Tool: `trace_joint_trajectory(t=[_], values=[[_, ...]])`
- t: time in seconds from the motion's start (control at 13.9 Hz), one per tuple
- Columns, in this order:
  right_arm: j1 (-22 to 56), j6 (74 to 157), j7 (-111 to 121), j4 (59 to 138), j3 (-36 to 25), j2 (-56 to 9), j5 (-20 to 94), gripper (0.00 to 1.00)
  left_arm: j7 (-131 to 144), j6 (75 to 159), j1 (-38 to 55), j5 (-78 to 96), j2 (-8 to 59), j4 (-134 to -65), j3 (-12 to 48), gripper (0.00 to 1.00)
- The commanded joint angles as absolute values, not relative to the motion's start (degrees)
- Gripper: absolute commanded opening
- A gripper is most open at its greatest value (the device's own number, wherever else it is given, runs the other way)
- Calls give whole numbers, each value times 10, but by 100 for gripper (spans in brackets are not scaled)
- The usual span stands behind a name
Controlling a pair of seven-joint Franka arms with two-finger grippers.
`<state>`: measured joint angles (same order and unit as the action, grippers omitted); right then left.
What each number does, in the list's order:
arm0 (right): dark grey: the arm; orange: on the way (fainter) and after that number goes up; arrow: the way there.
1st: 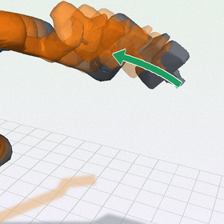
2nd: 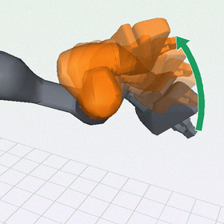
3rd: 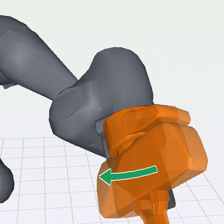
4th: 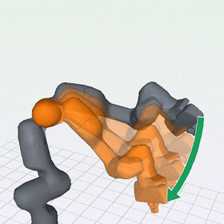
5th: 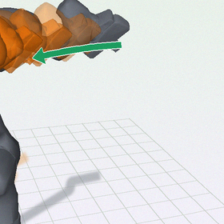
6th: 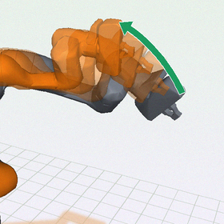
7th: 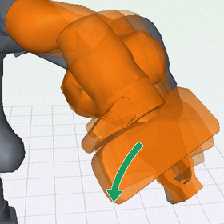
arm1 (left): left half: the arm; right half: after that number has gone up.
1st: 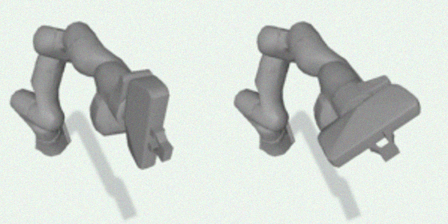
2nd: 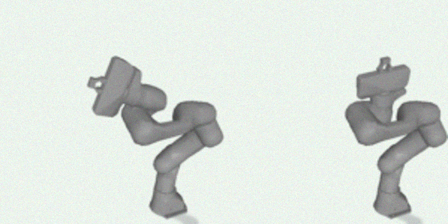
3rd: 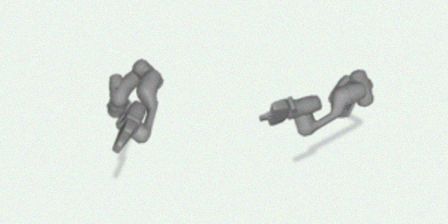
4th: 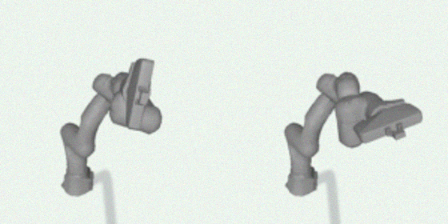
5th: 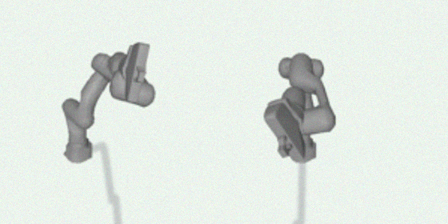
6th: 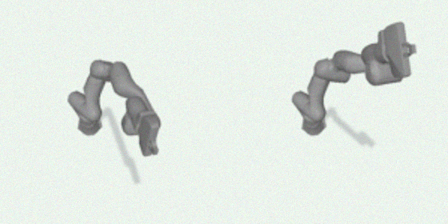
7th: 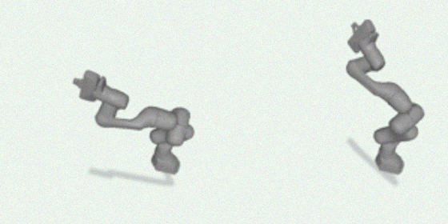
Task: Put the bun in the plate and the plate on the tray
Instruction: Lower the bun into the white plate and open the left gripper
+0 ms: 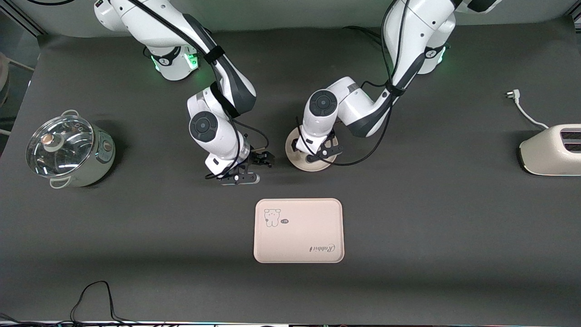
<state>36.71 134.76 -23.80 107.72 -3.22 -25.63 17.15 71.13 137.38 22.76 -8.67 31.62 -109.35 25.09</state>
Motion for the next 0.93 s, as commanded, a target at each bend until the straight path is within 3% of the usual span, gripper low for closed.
trace_joint_trajectory(t=[0.0,0.14,0.43,0.86], values=[[369,1357,-246,1071,-32,-260,185,100,729,1368,232,-99,303,-1099,248,100],[373,1357,-246,1072,-32,-263,184,100,726,1352,229,-99,295,-1099,248,100],[382,1370,-258,1075,-32,-270,184,100,627,1234,137,-96,229,-1091,250,100],[452,1464,-350,1074,-27,-319,183,100,456,1121,-9,-91,206,-992,251,100]])
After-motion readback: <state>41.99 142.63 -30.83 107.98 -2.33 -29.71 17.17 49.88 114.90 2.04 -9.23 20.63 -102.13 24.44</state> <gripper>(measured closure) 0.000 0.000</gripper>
